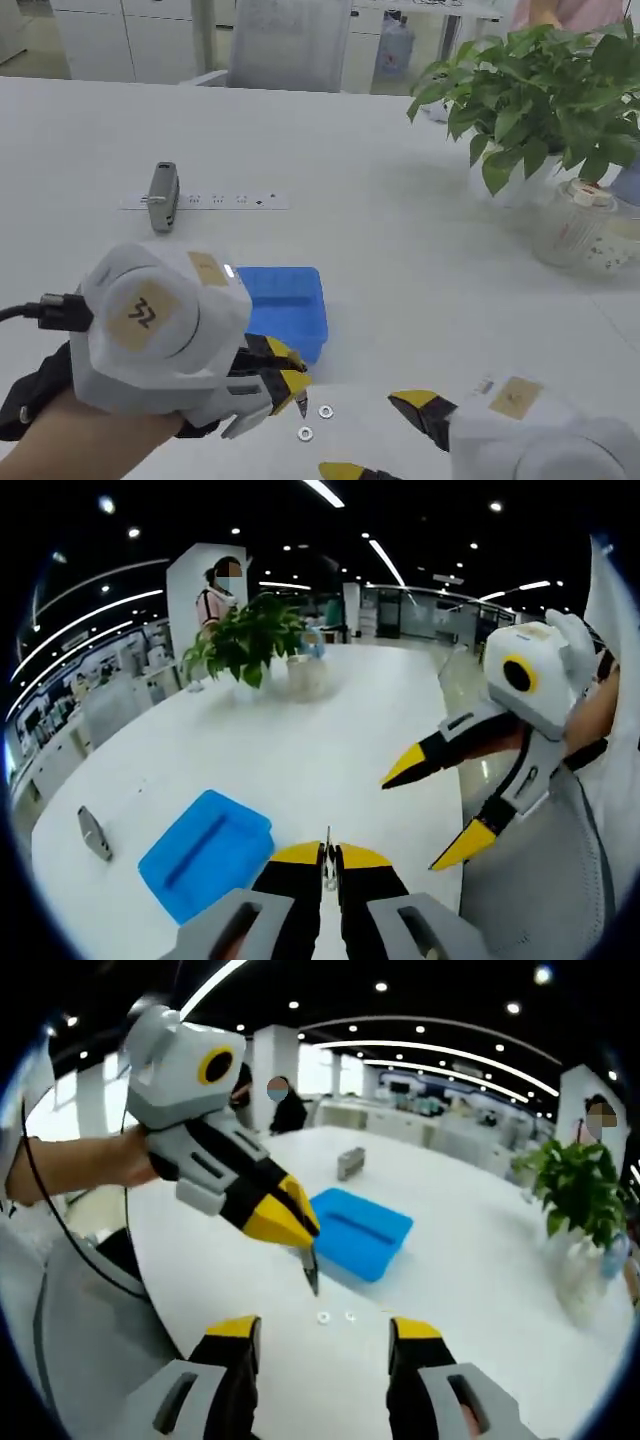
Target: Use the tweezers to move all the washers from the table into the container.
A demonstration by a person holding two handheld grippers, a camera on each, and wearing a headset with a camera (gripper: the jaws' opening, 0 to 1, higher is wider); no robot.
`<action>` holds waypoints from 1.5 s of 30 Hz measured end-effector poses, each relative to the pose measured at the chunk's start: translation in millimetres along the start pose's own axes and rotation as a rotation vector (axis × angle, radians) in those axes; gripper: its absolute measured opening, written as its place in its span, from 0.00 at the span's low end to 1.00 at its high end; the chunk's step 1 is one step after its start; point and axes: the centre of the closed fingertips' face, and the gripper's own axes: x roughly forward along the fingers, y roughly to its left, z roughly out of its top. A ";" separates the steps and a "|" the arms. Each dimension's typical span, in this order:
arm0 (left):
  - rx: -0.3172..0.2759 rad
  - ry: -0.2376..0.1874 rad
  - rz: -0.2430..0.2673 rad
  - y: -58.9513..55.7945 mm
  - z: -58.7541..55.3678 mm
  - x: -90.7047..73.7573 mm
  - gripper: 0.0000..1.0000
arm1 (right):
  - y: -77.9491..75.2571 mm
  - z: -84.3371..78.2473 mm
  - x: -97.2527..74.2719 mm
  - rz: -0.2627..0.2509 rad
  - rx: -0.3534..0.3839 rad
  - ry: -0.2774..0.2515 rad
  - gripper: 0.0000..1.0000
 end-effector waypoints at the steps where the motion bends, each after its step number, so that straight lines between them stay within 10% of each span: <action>1: -0.002 0.000 -0.003 0.4 -2.3 2.0 0.01 | -2.2 -4.4 -4.4 -0.018 -0.013 0.016 0.53; 4: -0.019 0.014 -0.001 0.9 -12.2 9.1 0.01 | -12.3 -20.4 -17.6 -0.111 -0.099 0.054 0.59; 16: -0.046 0.028 0.029 5.0 -28.1 21.1 0.01 | -31.8 -39.4 -24.7 -0.220 -0.097 0.059 0.63; 25: -0.065 0.028 0.013 0.3 -31.8 29.1 0.01 | -36.7 -40.1 -20.9 -0.208 0.029 0.050 0.70; 45: -0.028 0.059 0.007 4.0 -33.6 26.1 0.01 | -32.2 -40.2 -21.9 -0.202 0.022 0.072 0.66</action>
